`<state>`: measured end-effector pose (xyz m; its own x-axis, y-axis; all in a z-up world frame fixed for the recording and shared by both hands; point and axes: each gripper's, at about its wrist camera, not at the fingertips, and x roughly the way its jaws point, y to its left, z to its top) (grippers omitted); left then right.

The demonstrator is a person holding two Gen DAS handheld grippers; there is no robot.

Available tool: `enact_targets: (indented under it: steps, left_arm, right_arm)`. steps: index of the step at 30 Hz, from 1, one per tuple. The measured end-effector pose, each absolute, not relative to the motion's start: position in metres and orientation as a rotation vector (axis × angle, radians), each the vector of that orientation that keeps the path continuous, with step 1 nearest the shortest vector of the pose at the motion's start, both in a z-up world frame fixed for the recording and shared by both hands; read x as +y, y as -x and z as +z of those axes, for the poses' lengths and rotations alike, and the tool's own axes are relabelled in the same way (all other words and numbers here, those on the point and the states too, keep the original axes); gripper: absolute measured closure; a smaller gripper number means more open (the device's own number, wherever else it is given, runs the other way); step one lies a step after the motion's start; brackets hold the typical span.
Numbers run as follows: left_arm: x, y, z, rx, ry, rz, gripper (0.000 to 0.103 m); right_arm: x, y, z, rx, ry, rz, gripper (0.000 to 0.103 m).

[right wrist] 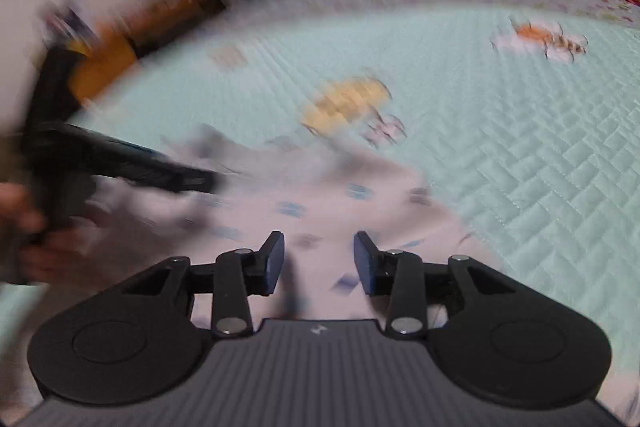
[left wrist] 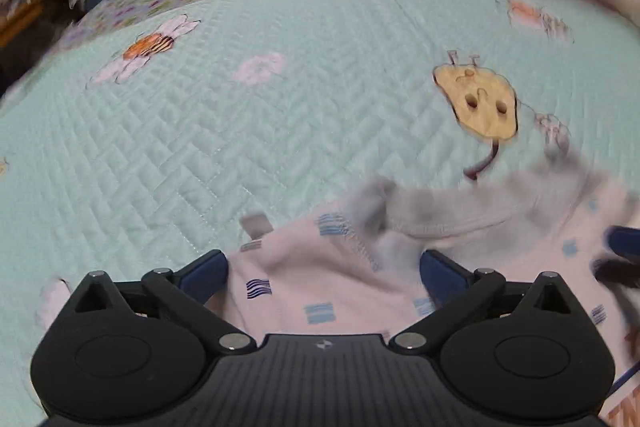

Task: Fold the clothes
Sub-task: 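Grasp the shirt collar with the right gripper and turn the shirt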

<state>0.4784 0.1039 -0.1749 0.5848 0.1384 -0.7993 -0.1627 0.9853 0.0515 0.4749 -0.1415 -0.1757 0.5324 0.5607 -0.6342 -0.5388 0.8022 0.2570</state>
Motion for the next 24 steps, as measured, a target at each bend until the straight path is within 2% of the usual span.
enact_targets:
  steps: [2,5,11,13,14,15,20,24]
  left_arm:
    - [0.103,-0.476,-0.168,0.918,0.015,0.246,0.000]
    - [0.089,-0.460,-0.153,0.878,-0.080,0.285,0.001]
    - [0.039,-0.425,-0.130,0.875,-0.063,0.093,0.001]
    - [0.016,-0.417,-0.128,0.893,-0.042,0.030,0.001]
    - [0.004,-0.413,-0.127,0.900,-0.029,-0.003,0.001]
    - [-0.009,-0.411,-0.128,0.901,-0.024,-0.042,0.001]
    - [-0.070,-0.400,-0.135,0.919,-0.046,-0.099,0.001]
    - [-0.086,-0.392,-0.145,0.961,-0.020,-0.091,0.001]
  right_arm:
    - [-0.149,-0.486,-0.167,0.737,-0.059,0.526,0.084]
    - [-0.177,-0.463,-0.151,0.628,-0.112,0.468,0.072]
    - [-0.316,-0.354,-0.140,0.545,-0.373,0.406,0.067]
    - [-0.373,-0.314,-0.139,0.524,-0.465,0.314,0.056]
    - [-0.399,-0.299,-0.139,0.519,-0.506,0.248,0.044]
    - [-0.425,-0.285,-0.140,0.513,-0.548,0.183,0.038]
    - [-0.514,-0.289,-0.161,0.567,-0.825,0.092,0.037]
    - [-0.521,-0.334,-0.182,0.657,-1.016,0.096,0.037]
